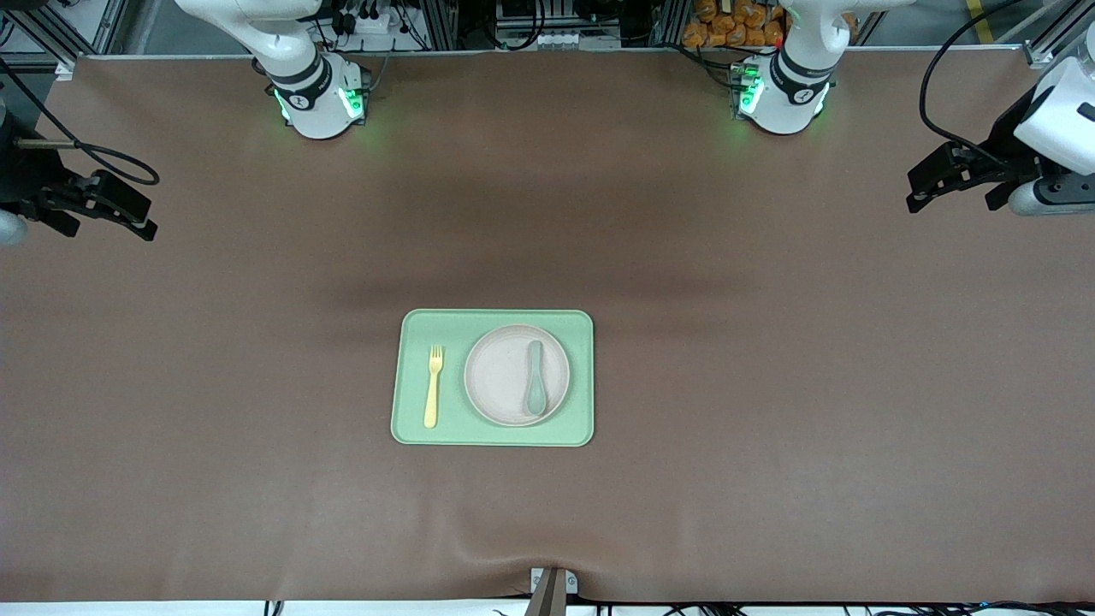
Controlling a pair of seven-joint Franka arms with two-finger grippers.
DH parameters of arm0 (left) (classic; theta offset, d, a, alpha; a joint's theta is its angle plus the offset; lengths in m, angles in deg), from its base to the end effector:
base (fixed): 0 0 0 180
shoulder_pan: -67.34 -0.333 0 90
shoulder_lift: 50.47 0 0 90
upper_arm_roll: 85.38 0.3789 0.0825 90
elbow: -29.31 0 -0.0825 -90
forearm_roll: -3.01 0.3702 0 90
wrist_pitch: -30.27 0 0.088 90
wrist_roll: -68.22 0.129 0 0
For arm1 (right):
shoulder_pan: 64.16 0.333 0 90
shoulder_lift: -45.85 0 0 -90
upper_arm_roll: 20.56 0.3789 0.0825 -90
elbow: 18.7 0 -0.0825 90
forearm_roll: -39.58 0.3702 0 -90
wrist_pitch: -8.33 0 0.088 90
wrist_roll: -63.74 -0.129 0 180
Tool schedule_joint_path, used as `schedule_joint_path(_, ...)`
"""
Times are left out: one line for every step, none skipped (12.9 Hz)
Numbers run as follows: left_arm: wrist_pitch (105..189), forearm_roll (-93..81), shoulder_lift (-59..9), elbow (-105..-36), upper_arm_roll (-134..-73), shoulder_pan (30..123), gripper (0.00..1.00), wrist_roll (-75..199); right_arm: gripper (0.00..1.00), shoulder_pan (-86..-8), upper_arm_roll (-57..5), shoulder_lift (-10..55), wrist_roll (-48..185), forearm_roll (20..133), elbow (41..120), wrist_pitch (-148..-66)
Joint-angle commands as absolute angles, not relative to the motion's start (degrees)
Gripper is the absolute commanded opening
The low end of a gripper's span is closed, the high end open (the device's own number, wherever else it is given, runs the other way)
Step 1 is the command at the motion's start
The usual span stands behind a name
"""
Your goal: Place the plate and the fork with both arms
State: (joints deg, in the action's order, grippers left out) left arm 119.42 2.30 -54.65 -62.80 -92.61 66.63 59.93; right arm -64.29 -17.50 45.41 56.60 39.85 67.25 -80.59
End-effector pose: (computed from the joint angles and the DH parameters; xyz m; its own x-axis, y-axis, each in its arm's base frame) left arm 0.5087 -0.0628 0.6853 0.9993 0.0309 0.0200 0.0308 -0.9995 0.0062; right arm 0.5425 0.0282 0.6919 0.9964 -0.0734 0.0432 -0.0730 -0.9973 -0.0106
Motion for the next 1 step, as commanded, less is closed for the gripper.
schedule_joint_path(119.04,3.98,-55.22,-62.54,-93.11,66.46,1.0,60.75,1.0,-65.13,-16.69,44.53,57.06,38.71,65.49,-79.39)
